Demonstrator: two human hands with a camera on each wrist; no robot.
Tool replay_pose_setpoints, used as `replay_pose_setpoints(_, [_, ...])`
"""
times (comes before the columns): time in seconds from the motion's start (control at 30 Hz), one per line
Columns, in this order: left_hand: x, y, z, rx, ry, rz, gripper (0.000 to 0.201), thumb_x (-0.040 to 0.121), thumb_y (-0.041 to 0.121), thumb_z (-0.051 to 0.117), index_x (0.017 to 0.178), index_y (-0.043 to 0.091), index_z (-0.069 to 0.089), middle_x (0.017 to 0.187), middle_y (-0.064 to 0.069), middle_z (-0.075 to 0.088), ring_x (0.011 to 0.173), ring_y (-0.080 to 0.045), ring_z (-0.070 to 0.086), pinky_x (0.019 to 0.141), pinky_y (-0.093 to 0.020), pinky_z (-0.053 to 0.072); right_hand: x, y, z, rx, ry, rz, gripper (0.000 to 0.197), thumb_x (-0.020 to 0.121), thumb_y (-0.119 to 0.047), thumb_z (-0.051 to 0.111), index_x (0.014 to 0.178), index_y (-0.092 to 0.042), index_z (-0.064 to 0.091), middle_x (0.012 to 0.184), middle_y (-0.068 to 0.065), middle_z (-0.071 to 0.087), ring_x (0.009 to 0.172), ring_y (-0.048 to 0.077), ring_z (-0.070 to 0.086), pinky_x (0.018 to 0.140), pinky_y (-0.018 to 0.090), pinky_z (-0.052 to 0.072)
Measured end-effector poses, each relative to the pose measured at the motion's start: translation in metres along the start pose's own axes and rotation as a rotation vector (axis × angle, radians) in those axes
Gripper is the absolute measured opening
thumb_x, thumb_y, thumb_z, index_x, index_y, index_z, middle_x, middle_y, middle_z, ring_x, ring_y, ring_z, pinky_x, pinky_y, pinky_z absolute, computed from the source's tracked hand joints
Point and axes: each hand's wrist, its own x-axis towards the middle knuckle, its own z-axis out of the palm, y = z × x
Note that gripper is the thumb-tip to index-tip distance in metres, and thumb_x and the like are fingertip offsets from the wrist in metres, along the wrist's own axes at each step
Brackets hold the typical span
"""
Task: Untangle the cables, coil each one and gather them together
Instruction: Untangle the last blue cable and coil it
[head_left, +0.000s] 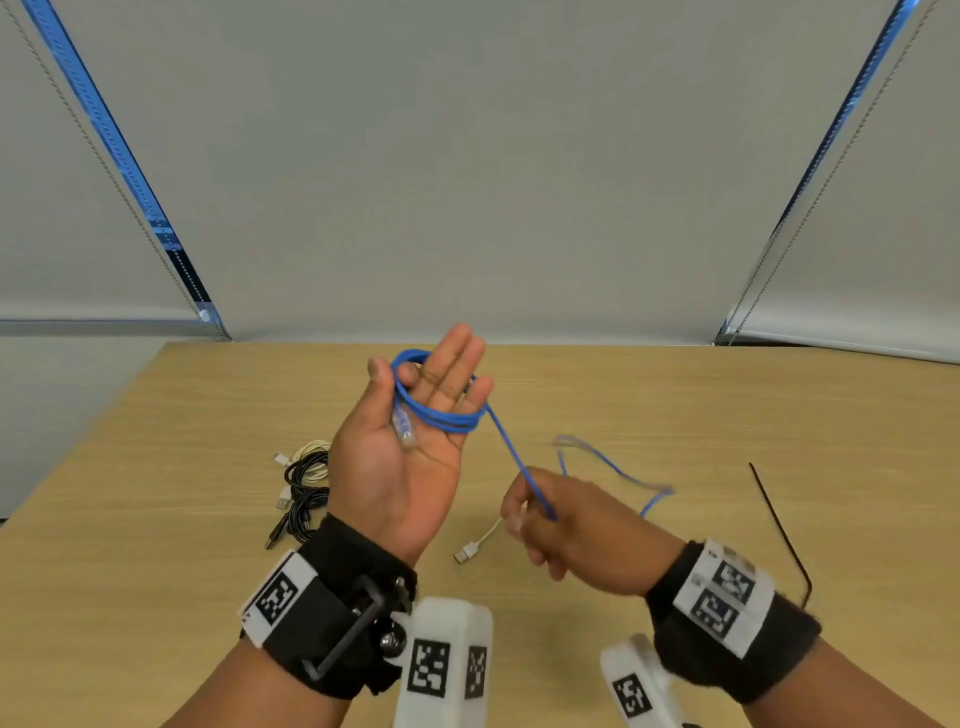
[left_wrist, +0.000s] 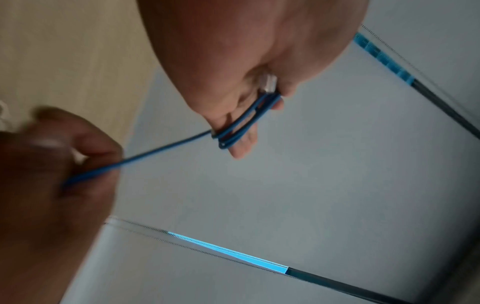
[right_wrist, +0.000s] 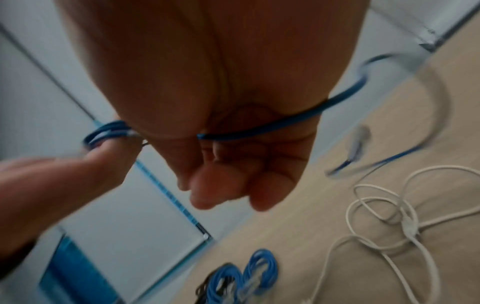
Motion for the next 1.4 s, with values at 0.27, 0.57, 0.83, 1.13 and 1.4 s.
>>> replay_pose_setpoints(0.27, [0.004,-0.012,-0.026,1.053,0.066,0.214,0.023,0.108,0.026,0.041,0.089,0.015,0.048,0.115,0.004,0.076,0.116,-0.010,0.067,0.103,-0.040,0.047,-0.020,-0.037,0.003,-0.338,-0.024,-0.260,0.014,0.103,-0.034,0.050,0.106,-0.026,0.061,0.072,-0.013,0.061,0.063,-0.001,0.050,0.064,0.016,0.038])
replay_pose_setpoints(0.57, [-0.025,-0.048,-0.024,0.588,-0.193,-0.275,0.037,0.103,0.038,0.042,0.088,0.007,0.056,0.053,-0.008,0.038,0.044,-0.023,0.045,0.094,-0.055,0.054,-0.012,-0.046,-0.040,-0.064,0.366,-0.290,0.007,0.094,-0.033,0.065,0.096,-0.026,0.063,0.092,-0.015,0.063,0.078,0.010,0.059,0.069,0.017,0.045])
replay_pose_setpoints(0.83, [-0.024,-0.043,-0.010,0.414,-0.243,-0.240,0.031,0.102,0.034,0.045,0.085,0.011,0.056,0.056,0.001,0.034,0.043,-0.012,0.035,0.072,-0.041,0.054,-0.005,-0.047,-0.034,-0.004,0.331,-0.352,0.029,0.104,-0.041,0.039,0.084,-0.025,0.054,0.064,-0.010,0.048,0.058,0.006,0.045,0.060,0.026,0.039])
replay_pose_setpoints(1.13, [-0.009,-0.017,0.000,0.184,-0.151,-0.159,0.034,0.105,0.037,0.041,0.082,0.014,0.052,0.049,0.007,0.039,0.039,-0.009,0.039,0.070,-0.036,0.056,0.005,-0.038,-0.047,0.168,0.251,-0.301,0.025,0.103,-0.035,0.044,0.091,-0.023,0.061,0.066,-0.008,0.060,0.046,0.005,0.039,0.046,0.019,0.035])
replay_pose_setpoints(1.4, [0.007,0.003,0.003,0.108,-0.041,0.020,0.039,0.107,0.040,0.031,0.084,0.015,0.048,0.136,-0.019,0.064,0.128,-0.036,0.061,0.102,-0.048,0.053,0.002,-0.009,-0.019,0.050,0.086,-0.121,0.025,0.105,-0.037,0.044,0.099,-0.030,0.067,0.063,-0.005,0.061,0.051,0.012,0.055,0.056,0.029,0.050])
